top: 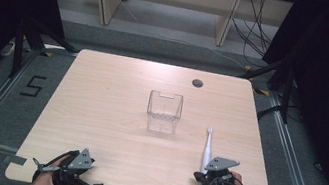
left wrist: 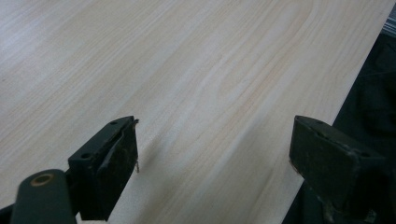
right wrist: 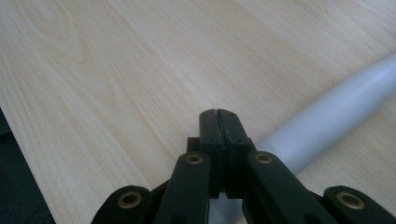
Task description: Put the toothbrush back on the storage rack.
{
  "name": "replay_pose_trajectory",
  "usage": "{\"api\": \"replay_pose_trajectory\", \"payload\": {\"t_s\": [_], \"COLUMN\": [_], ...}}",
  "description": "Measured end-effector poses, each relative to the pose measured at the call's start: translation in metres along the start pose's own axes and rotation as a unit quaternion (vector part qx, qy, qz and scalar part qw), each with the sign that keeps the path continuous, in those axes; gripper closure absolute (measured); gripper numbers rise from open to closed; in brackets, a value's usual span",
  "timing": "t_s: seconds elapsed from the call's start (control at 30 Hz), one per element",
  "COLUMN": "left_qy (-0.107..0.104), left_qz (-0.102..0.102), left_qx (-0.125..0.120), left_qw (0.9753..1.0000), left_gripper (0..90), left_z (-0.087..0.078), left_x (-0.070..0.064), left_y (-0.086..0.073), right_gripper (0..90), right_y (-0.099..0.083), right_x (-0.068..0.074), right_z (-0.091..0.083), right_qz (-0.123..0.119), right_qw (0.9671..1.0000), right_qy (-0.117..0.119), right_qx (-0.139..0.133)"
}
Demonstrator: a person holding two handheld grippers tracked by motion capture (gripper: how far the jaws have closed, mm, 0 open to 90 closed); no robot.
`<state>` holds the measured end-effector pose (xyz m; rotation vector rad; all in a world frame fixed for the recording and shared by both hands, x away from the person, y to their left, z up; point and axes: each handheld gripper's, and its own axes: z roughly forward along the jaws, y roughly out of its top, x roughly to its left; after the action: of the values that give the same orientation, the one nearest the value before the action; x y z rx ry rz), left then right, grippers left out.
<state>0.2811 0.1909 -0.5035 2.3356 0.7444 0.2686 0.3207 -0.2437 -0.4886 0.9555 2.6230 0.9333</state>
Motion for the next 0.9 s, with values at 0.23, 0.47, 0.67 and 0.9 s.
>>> {"api": "replay_pose_trajectory", "payload": {"t_s": [0.23,0.47,0.67,0.9], "left_qy": [0.000,0.000,0.000,0.000], "left_qz": [-0.006,0.000,0.000,0.000], "left_qx": [-0.001,0.000,0.000,0.000], "left_qw": [1.0000,1.0000,1.0000,1.0000], "left_gripper": [14.8,14.8,14.8,14.8], "left_z": [0.000,0.000,0.000,0.000], "left_x": [-0.001,0.000,0.000,0.000], "left_y": [0.000,0.000,0.000,0.000], "right_gripper": [89.4,89.4,88.9,88.9], "right_y": [-0.005,-0.010,-0.015,-0.019], "right_x": [-0.003,-0.007,-0.009,-0.011], "right_z": [-0.004,-0.009,-0.013,-0.016], "right_qz": [0.007,0.016,0.025,0.030], "right_qw": [1.0000,0.9998,0.9996,0.9994], "right_qy": [-0.003,-0.010,-0.012,-0.018], "right_qx": [-0.003,-0.004,0.004,0.008]}}
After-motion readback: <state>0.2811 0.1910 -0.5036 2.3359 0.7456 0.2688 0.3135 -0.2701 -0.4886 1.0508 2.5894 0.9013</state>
